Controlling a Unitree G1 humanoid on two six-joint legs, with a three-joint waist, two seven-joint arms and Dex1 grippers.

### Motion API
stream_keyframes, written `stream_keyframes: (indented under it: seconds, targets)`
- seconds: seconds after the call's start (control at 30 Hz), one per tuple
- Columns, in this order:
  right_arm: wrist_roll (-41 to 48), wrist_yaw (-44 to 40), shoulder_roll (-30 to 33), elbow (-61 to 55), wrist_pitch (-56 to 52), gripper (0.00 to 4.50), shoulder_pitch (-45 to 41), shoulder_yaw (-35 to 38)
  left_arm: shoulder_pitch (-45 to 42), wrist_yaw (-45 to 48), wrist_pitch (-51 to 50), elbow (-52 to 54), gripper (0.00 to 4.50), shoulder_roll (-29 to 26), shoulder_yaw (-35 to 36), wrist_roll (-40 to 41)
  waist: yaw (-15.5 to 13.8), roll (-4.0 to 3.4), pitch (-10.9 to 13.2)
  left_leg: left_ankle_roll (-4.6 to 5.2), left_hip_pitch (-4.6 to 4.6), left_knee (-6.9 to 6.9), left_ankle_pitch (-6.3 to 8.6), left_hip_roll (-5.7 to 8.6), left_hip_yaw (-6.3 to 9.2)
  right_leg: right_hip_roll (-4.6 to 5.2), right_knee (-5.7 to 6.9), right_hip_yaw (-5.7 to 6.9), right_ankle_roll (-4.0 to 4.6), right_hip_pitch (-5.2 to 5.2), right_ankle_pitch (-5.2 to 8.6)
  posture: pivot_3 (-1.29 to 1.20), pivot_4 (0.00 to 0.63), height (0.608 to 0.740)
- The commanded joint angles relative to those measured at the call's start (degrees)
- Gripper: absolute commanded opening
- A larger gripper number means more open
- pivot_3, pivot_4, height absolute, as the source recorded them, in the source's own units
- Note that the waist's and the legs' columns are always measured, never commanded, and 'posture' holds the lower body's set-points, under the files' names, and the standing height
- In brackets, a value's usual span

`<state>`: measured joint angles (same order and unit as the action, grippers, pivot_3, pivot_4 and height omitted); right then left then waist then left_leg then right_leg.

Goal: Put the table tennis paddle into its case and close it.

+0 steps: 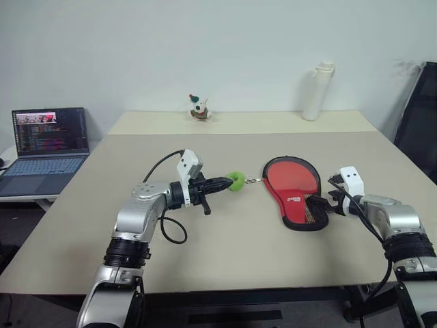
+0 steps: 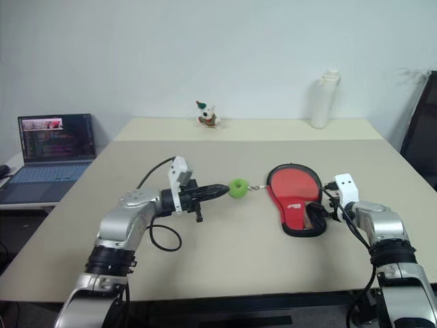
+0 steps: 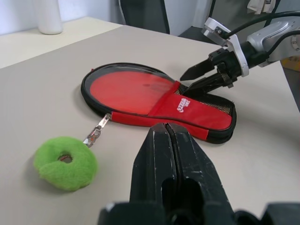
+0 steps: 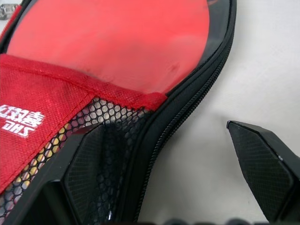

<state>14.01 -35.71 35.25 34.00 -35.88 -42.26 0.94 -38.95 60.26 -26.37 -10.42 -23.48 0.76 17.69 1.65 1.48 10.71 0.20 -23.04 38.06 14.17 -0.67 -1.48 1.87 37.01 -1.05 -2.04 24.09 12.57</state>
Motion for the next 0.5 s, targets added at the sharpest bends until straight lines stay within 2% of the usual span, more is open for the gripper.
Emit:
stream_keyframes:
  seconds: [0.03, 0.1, 0.37, 0.47, 0.5]
  targets:
    - [-1.4, -1.8, -1.0, 4.5, 0.5, 4.09, -1.9, -0.4, 1.1, -0.8, -0.4, 3.8, 0.0, -1.1, -0.1, 1.1, 0.2, 0.0, 0.0, 0.0, 0.03, 0.0, 0.0, -0.01, -0.01, -0.01, 0.01, -0.01, 0.0, -0.02, 0.0, 0.0, 0.15, 0.74]
    - [-1.8, -3.1, -1.4, 6.0, 0.4, 3.58, -2.4, -1.0, 1.9, -0.9, -0.6, 4.5, 0.0, -1.6, -0.3, 1.3, 0.2, 0.0, 0.0, 0.0, 0.1, 0.0, 0.0, -0.02, -0.04, -0.02, 0.04, -0.04, 0.0, -0.05, 0.0, 0.0, 0.15, 0.74]
    - [-3.1, -6.7, -3.1, 6.2, -1.6, 0.98, -2.4, -2.8, 4.1, -0.5, -0.7, 5.9, 0.0, -3.7, -0.5, 1.4, 0.2, 0.17, -0.2, -0.01, 0.18, 0.02, 0.0, -0.05, -0.04, -0.05, 0.06, -0.05, 0.05, -0.11, -0.03, 0.0, 0.15, 0.74]
    - [-3.0, -7.2, -3.9, 5.3, -2.6, 0.13, -2.0, -2.9, 6.0, 0.9, -0.6, 6.7, 0.0, -5.3, -0.5, 2.0, 0.4, 0.21, -0.3, -0.01, 0.22, 0.01, 0.0, -0.08, -0.07, -0.06, 0.07, -0.07, 0.05, -0.12, -0.03, 0.0, 0.15, 0.74]
    - [-2.8, -7.4, -4.2, 4.7, -3.0, 0.02, -1.8, -2.8, 6.9, 1.8, -0.6, 7.2, 0.0, -5.9, -0.5, 2.4, 0.4, 0.21, -0.3, -0.01, 0.22, 0.01, 0.0, -0.09, -0.08, -0.07, 0.07, -0.07, 0.06, -0.11, -0.04, 0.0, 0.15, 0.74]
